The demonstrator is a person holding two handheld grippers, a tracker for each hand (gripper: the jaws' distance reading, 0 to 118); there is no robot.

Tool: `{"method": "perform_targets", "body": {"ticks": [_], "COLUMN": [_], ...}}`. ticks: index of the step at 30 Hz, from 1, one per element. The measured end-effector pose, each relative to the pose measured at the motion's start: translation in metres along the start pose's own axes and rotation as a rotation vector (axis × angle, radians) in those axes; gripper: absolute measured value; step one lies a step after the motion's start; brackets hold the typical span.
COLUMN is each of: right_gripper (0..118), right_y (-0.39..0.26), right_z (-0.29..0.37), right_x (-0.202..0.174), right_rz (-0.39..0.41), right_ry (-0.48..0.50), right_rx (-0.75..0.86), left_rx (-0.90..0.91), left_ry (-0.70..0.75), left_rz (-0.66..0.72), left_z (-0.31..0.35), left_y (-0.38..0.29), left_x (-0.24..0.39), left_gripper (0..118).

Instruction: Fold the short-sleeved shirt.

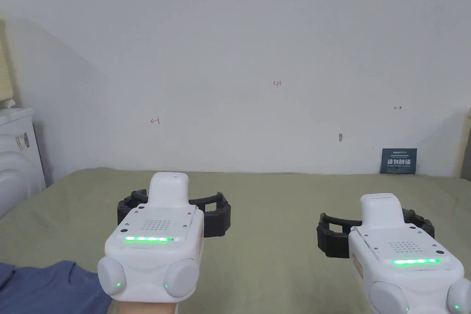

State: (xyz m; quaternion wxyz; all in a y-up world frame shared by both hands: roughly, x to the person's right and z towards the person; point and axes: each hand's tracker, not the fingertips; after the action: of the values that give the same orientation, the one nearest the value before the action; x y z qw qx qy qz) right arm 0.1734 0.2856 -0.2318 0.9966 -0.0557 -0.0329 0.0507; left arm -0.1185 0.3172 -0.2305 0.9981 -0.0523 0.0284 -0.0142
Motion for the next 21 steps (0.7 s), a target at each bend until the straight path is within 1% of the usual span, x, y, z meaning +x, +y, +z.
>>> {"method": "perform_targets", "body": {"ticks": [10,21], "right_gripper": [118,118], "right_y": [0.0009,0.0003], "right_z": [-0.0005,-0.0025], "right_x": [-0.0005,0.0001], "right_rz": [0.012,0.008], "right_ry": [-0.003,-0.001], "right_rx": [0.007,0.011], "left_rx": [0.007,0.015], "left_ry": [-0.003,-0.005], "left_rz": [-0.003,-0.002], "left_z": [0.0001,0.0017], "left_y": [0.0015,0.0033], "left_x": [0.0014,0.0014], "left_gripper": [118,118]}}
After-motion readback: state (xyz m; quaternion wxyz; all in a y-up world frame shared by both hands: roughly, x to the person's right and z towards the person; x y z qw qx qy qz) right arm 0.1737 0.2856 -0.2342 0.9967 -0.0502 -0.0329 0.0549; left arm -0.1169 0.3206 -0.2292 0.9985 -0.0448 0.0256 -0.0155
